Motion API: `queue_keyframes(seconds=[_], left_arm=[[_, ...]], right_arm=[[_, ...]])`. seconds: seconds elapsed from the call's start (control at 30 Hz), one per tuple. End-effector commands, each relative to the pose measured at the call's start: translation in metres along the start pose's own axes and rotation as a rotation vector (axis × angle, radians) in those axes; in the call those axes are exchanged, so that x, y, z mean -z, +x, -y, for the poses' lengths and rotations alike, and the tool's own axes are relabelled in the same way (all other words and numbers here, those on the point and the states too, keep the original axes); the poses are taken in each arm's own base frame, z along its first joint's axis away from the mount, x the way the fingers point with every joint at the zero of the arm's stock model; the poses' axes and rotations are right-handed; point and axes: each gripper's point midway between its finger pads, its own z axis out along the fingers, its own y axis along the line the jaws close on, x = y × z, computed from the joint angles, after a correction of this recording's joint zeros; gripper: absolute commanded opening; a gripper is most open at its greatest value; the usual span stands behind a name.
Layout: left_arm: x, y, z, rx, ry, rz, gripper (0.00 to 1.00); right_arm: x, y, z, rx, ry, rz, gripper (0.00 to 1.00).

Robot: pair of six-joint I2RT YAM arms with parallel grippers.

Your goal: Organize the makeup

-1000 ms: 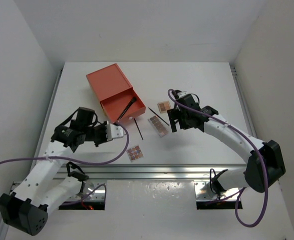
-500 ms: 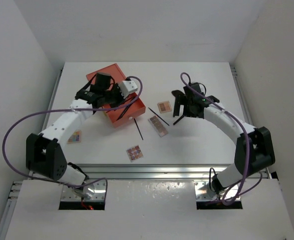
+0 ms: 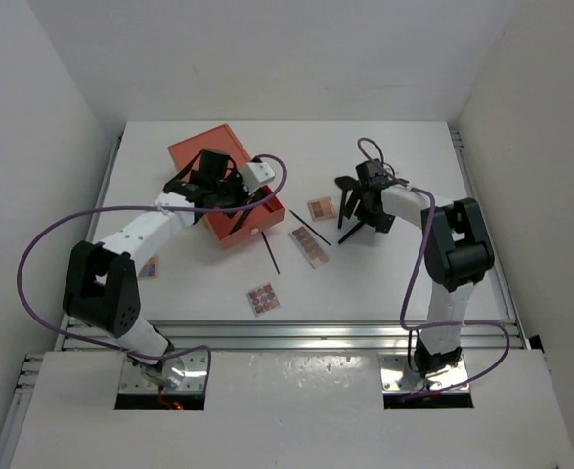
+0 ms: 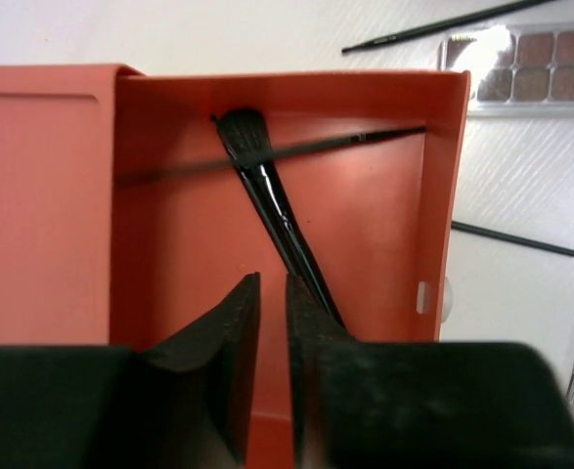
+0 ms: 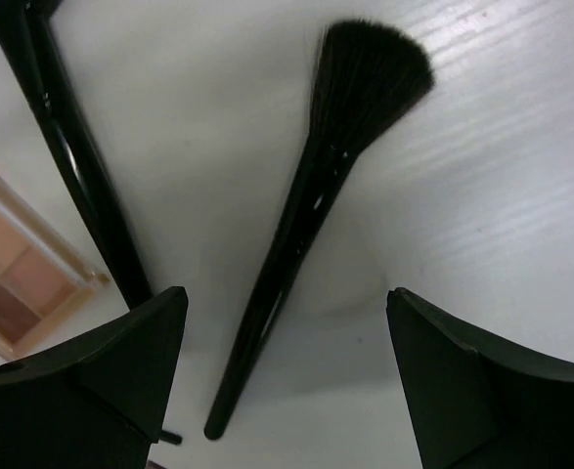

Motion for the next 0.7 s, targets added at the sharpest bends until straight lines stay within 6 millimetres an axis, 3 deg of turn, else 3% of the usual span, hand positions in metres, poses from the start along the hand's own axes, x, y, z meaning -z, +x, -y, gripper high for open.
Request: queue_keyframes(seconds=[0.0, 0.17, 0.2, 0.23, 0.3, 0.37, 0.43, 0.47, 0.53, 0.6, 0.67], left_arm=[[0.001, -0.003, 0.001, 0.022, -0.017, 0.013, 0.25], [0.015, -0.038, -0.012, 0.097, -0.042, 0.08, 0.33], [0.023, -0.053, -0.021, 0.104, -0.065, 0.103, 0.35], [0.028, -0.063, -0.027, 0.132, -0.087, 0.122, 0.38], [0.039, -0.077, -0.048, 0.163, -0.155, 0.138, 0.42], [0.043, -0.072, -0.068, 0.212, -0.232, 0.112, 0.51], [0.049, -0.076, -0.084, 0.218, -0.283, 0.115, 0.53], [0.05, -0.075, -0.086, 0.22, -0.298, 0.108, 0.56], [0.05, -0.062, -0.107, 0.242, -0.368, 0.075, 0.6], [0.05, -0.052, -0.119, 0.255, -0.415, 0.05, 0.61], [0.044, -0.039, -0.124, 0.266, -0.437, 0.031, 0.61]], right_arm=[[-0.006, -0.025, -0.026, -0.097, -0.094, 0.026, 0.83], [-0.021, -0.019, -0.034, -0.086, -0.089, -0.012, 0.77], [-0.028, -0.007, -0.024, -0.08, -0.032, -0.066, 0.76], [-0.028, -0.012, -0.025, -0.084, -0.021, -0.068, 0.72], [-0.033, -0.002, -0.018, -0.065, 0.036, -0.123, 0.67], [-0.037, 0.004, -0.012, -0.067, 0.063, -0.145, 0.47], [-0.038, 0.014, -0.002, -0.098, 0.106, -0.184, 0.28], [-0.039, 0.013, 0.001, -0.117, 0.109, -0.193, 0.13], [-0.038, 0.016, 0.005, -0.129, 0.103, -0.212, 0.0], [-0.036, 0.012, 0.009, -0.119, 0.105, -0.202, 0.0], [-0.027, -0.006, 0.005, -0.076, 0.074, -0.155, 0.0]])
